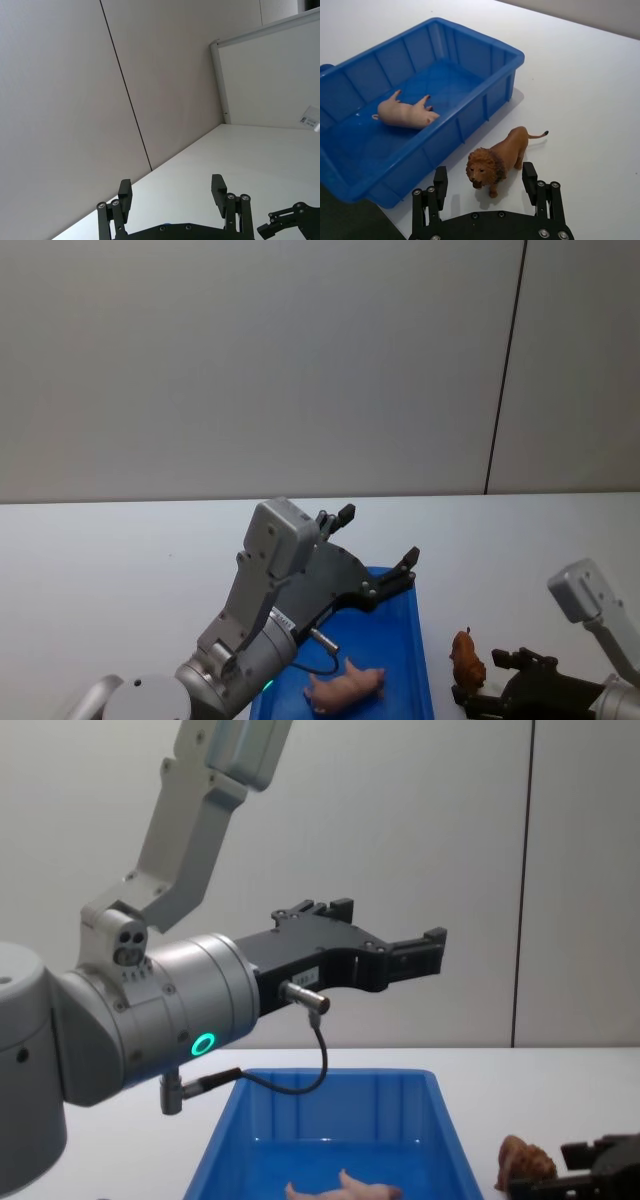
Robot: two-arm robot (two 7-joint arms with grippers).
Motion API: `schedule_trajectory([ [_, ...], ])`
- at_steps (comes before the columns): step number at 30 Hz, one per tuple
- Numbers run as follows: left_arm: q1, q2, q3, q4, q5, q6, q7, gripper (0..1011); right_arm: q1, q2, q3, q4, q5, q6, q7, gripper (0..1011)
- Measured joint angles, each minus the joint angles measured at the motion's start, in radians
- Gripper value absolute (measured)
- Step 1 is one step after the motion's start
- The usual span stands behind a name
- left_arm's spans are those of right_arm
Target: Pick up the two dolls from the table and place them into the box.
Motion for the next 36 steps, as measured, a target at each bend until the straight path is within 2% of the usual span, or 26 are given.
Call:
schedule_trajectory([
  [4,0.0,0.0,0.0,0.0,0.0,0.0,0.0,1001,0.008,-0.01,-0.006,0.023,-0.007,-0.002,-0.007,831],
  [5,0.0,0.0,0.0,0.0,0.0,0.0,0.0,1001,0.008,-0.01,-0.006,0.023,-0.007,-0.002,-0.007,831],
  [11,0.0,0.0,0.0,0.0,0.0,0.0,0.0,1001,0.016,-0.02,-0.011,0.042,-0.012,-0.022,-0.021,643],
  [13,0.0,0.0,0.0,0.0,0.0,0.0,0.0,1002,0.018,-0.022,-0.012,0.048,-0.013,-0.029,-0.028,541],
  [14,0.0,0.0,0.0,0.0,0.0,0.0,0.0,1001,0.018,-0.024,-0.013,0.05,-0.013,-0.035,-0.033,541],
  [17,0.0,0.0,0.0,0.0,0.0,0.0,0.0,1001,0.019,-0.026,-0.014,0.052,-0.015,-0.046,-0.042,434],
  [27,0.0,0.0,0.0,0.0,0.0,0.0,0.0,1002,0.017,-0.026,-0.016,0.032,-0.03,-0.089,-0.073,424],
  [36,0.0,0.0,0.0,0.0,0.0,0.0,0.0,1002,0.027,-0.025,-0.014,-0.01,-0.037,-0.134,-0.05,424],
])
